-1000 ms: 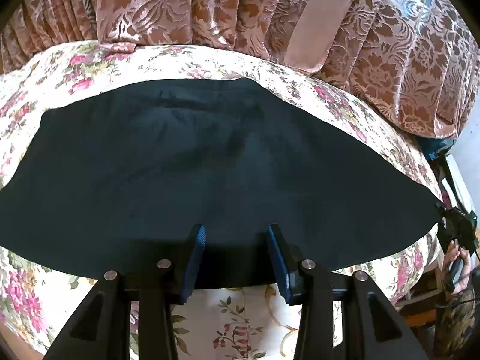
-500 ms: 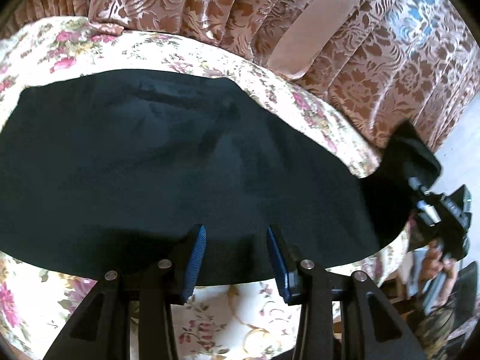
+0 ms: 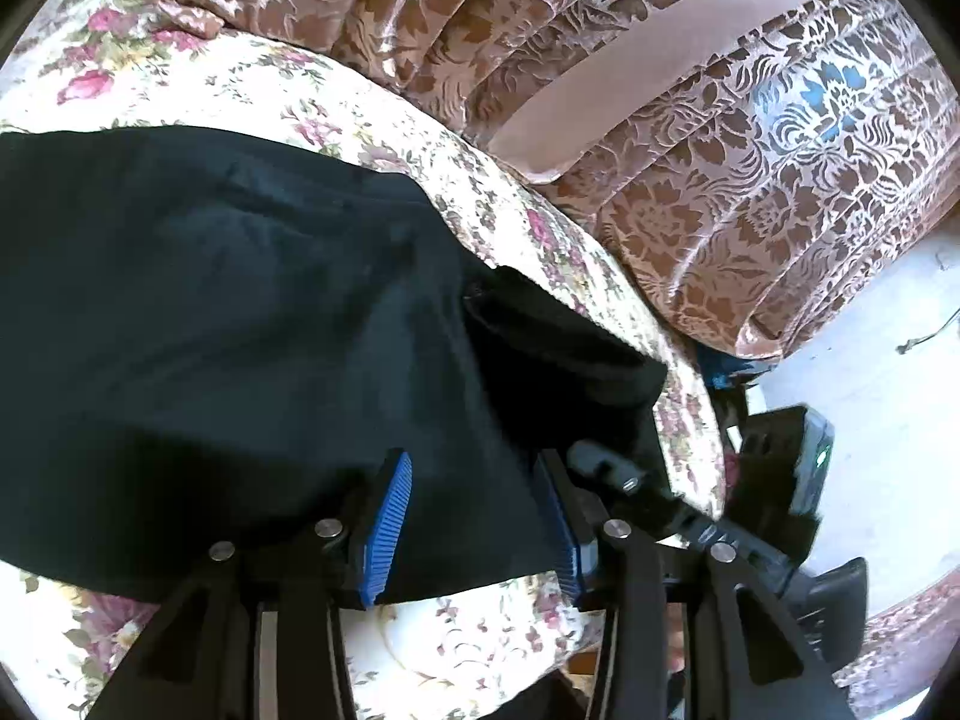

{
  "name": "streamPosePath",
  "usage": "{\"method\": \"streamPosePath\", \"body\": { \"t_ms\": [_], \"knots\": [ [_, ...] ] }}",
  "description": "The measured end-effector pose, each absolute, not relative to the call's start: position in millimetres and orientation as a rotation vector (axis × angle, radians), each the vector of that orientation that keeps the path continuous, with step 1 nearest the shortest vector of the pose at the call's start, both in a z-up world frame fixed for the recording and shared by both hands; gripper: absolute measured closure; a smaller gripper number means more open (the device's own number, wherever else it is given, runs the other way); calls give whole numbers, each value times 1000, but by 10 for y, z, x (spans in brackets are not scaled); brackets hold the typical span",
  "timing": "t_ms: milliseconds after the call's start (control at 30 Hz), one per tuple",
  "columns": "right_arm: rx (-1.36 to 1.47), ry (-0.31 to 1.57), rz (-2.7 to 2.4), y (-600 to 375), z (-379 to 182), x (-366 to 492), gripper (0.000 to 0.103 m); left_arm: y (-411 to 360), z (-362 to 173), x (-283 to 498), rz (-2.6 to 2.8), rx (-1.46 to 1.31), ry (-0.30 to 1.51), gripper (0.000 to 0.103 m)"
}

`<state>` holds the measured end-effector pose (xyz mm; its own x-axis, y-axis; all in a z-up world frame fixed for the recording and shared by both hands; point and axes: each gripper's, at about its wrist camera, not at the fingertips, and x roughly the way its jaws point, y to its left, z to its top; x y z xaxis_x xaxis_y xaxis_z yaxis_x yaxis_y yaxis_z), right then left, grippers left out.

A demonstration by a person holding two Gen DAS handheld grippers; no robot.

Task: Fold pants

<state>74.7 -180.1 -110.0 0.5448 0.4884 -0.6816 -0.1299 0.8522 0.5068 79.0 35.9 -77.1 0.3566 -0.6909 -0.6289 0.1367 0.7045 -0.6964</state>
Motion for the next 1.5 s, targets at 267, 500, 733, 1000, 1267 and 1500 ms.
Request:
{"method": "streamPosePath", "body": {
  "t_ms": [267, 500, 733, 1000, 1267, 1500],
  "knots": [
    [364, 924, 448, -1794, -1151, 551, 52, 212, -770, 988, -645, -687, 1112, 22],
    [383, 924, 544, -1886, -1028, 231, 41, -53, -852, 1177, -689, -717, 1176, 19],
    [483, 905, 367, -2584, -937, -225, 41, -274, -1028, 1279, -664, -667, 1265, 37],
    [571, 940, 96, -3255, -1124, -644, 40, -412, -874, 1239, -719, -609, 1204, 83],
    [609, 919, 51, -3206, -1185, -444, 37, -254, -240, 978, -856, -641, 1015, 84],
    [623, 887, -34, -3179, -1176, -379, 29, -319, -198, 987, -879, -628, 1010, 85]
  ]
}}
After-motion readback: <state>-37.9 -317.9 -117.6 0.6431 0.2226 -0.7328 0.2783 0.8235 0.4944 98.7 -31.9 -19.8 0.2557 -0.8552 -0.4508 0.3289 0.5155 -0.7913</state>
